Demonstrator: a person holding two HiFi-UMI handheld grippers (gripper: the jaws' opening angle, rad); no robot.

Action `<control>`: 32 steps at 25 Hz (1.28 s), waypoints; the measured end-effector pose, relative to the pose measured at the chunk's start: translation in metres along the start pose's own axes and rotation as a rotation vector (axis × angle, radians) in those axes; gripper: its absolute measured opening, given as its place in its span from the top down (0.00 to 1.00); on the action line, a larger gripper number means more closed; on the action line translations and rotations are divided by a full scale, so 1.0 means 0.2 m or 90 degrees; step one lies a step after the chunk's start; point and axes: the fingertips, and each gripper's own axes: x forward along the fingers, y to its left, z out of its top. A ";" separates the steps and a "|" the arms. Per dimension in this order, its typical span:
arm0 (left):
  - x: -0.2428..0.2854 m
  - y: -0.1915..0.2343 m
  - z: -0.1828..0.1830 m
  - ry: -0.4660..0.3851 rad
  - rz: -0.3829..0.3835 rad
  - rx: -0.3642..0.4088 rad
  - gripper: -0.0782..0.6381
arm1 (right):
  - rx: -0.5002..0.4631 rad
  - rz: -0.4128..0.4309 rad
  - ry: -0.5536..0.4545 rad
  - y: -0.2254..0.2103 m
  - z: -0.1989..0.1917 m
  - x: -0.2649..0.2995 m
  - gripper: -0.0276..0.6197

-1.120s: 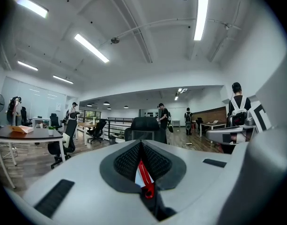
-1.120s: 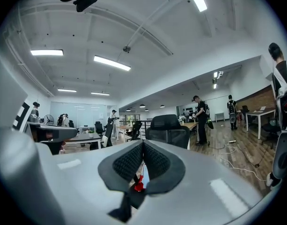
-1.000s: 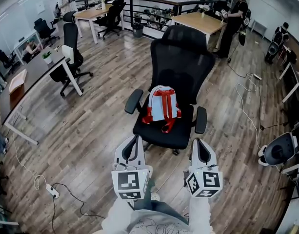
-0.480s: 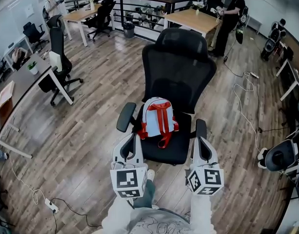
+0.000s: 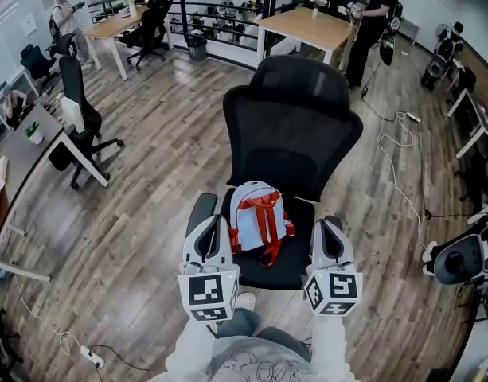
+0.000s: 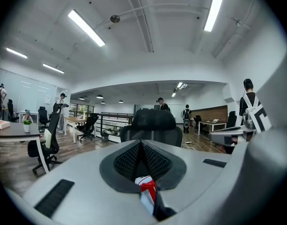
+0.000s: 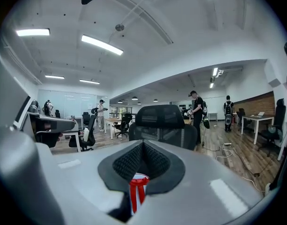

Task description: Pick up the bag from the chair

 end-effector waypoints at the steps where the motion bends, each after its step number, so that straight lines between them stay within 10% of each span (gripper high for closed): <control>1: 0.04 0.01 -0.01 0.005 -0.002 -0.001 0.88 | 0.000 0.000 0.004 0.00 -0.01 0.04 0.94; 32: 0.60 -0.04 -0.83 0.235 -0.007 -0.028 0.88 | -0.096 0.154 0.228 0.01 -0.78 0.75 0.90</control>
